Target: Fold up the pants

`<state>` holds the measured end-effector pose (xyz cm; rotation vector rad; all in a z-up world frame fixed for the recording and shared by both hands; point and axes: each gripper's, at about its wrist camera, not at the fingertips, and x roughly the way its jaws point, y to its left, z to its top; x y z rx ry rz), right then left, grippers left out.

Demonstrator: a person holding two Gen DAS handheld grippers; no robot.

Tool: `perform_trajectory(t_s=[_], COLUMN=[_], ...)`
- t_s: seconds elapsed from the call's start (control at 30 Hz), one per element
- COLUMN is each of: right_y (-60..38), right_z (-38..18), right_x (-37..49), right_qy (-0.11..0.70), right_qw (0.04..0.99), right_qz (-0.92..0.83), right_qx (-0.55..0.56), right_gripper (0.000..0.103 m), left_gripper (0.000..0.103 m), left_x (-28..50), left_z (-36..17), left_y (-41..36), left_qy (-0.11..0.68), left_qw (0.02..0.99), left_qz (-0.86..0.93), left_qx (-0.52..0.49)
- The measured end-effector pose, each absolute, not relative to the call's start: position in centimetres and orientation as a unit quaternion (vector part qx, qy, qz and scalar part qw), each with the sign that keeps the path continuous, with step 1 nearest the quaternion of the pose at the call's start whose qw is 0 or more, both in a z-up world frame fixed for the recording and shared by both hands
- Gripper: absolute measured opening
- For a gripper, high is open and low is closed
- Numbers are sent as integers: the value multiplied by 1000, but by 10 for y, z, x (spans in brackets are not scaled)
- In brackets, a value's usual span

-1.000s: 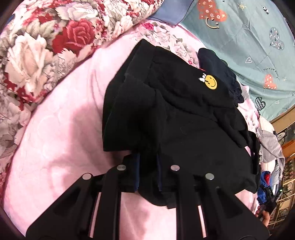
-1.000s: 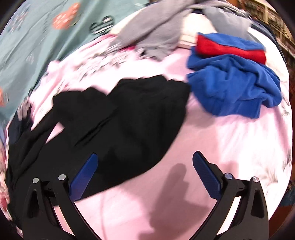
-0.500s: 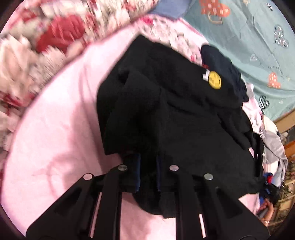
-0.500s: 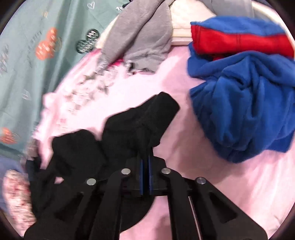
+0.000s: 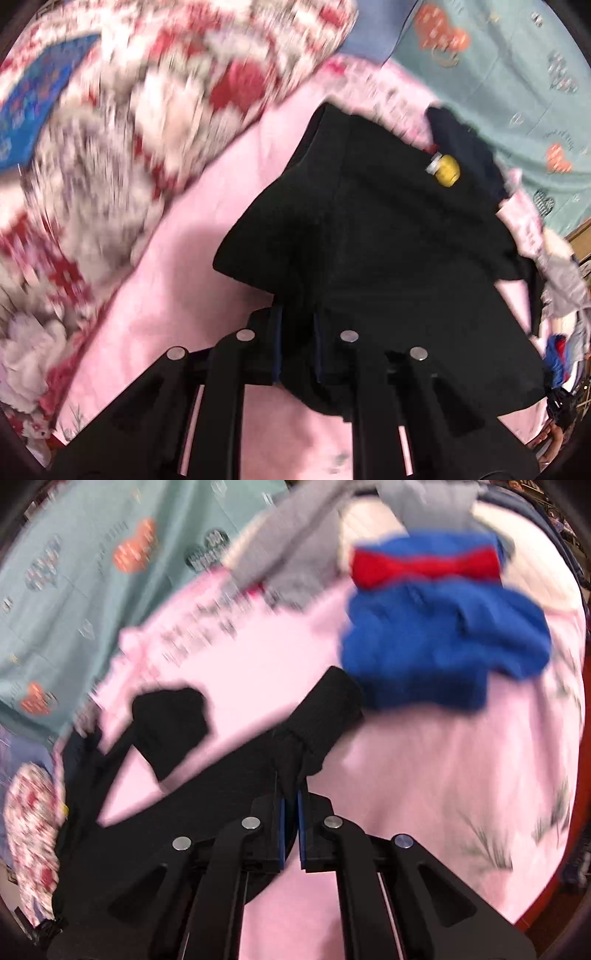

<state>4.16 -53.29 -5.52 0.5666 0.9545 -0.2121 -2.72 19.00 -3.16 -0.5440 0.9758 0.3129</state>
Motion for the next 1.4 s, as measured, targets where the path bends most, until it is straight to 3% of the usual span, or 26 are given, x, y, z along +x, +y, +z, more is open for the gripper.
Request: perform_trajectory(t_s=[0.07, 0.1, 0.17, 0.23, 0.43, 0.47, 0.5, 0.57, 0.63, 0.7, 0.73, 0.87, 1.0, 1.13, 1.23, 1.27, 1.3, 1.33, 1.37, 1.4], right_y=[-536, -537, -539, -543, -546, -542, -537, -531, -534, -530, -527, -506, -449, -398, -369, -360, -358, -361, -365, -373], right_z=[-55, -50, -33, -21, -58, -58, -54, -53, -60, -56, -49, -6, -3, -28, -51, -57, -63, -61, -58, -54], right_x=[38, 35, 28, 27, 62, 64, 66, 66, 68, 74, 75, 68, 106, 151, 175, 176, 183, 186, 191, 196], right_qy=[452, 449, 418, 394, 447, 442, 440, 438, 455, 482, 489, 402, 411, 450, 478, 482, 489, 487, 492, 494], right_qw=[843, 845, 862, 874, 850, 856, 863, 870, 860, 844, 840, 893, 906, 893, 878, 875, 869, 871, 869, 869], right_qz=[-118, -139, -183, -194, -152, -163, -172, -183, -197, -217, -228, -178, -33, 3, 12, 10, -1, 1, 0, 9], right_qx=[267, 256, 222, 209, 234, 210, 176, 132, 120, 85, 64, 99, 90, 24, -33, -53, -79, -69, -54, -32], right_gripper=[30, 50, 58, 58, 55, 43, 20, 19, 28, 55, 61, 93, 93, 93, 91, 81, 57, 43, 15, 8], left_gripper=[28, 38, 53, 68, 76, 76, 76, 78, 81, 81, 81, 82, 90, 94, 94, 94, 94, 94, 94, 94], left_x=[-27, -28, -32, -39, -23, -17, -8, 5, 16, 22, 25, 24, 35, 51, 69, 72, 74, 76, 76, 77], left_z=[-37, -34, -17, 1, 22, 19, 15, 6, -10, -23, -26, -8, 17, 20, -3, -10, -18, -26, -32, -37], left_y=[193, 194, 194, 192, 157, 148, 137, 118, 104, 103, 105, 112, 109, 84, 58, 51, 46, 42, 40, 40], left_qy=[469, 466, 446, 415, 392, 399, 409, 421, 442, 465, 472, 441, 385, 365, 401, 412, 422, 433, 439, 445], left_qw=[830, 831, 843, 861, 894, 894, 893, 894, 889, 876, 872, 888, 911, 920, 908, 904, 901, 897, 894, 892], left_qz=[163, 176, 212, 230, 151, 137, 121, 94, 94, 104, 98, 91, 102, 78, 57, 54, 52, 51, 51, 51], left_qx=[-255, -247, -215, -183, -157, -152, -143, -118, -81, -74, -81, -92, -107, -121, -104, -94, -85, -76, -71, -67])
